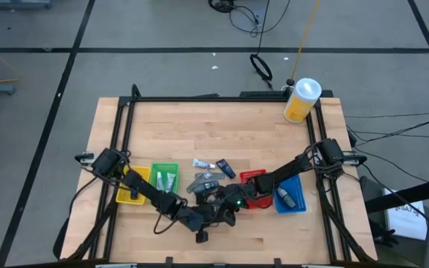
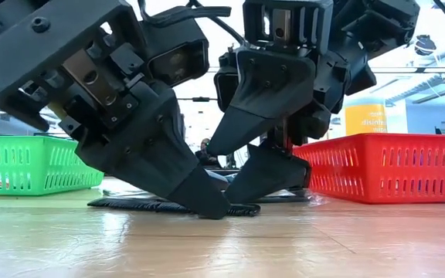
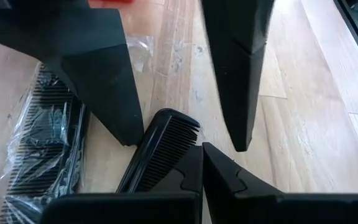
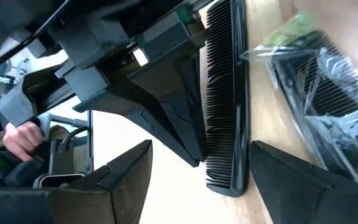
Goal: Pick & Place Travel size toiletries
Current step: Put the black comb into the red bin
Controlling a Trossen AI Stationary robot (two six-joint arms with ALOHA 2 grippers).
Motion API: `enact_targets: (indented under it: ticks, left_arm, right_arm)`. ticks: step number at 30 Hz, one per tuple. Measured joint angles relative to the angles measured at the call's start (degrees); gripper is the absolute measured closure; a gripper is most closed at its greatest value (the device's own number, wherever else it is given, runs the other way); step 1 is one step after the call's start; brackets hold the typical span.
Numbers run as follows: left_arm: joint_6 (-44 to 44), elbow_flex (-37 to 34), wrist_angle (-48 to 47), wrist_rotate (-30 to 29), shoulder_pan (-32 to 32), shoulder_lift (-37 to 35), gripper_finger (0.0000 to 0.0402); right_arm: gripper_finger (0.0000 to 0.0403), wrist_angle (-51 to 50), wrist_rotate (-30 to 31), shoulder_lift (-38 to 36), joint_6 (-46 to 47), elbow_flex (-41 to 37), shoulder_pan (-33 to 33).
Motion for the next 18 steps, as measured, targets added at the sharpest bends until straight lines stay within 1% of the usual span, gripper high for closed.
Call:
enact_targets:
  ticks: [5,11,18]
  left_arm:
    - [0.84,-0.01,2.12,-0.09,-0.54,0.13,0.0387]
    - [1.34,-0.01,2.36,0.05,-0.57,0.15,0.0399]
    - [1.46,0.03,2.51,0.16,-0.57,0.13,0.0387]
  right_arm:
    - [0.0149,0.00,-1.11,-0.02,0.45,0.02,-0.65]
    - [0.0149,-0.97,-2.29,-0.13,0.45,0.15,-1.41]
    - [0.0149,-1.23,-3.02,-0.20,0.95,0.17,-1.59]
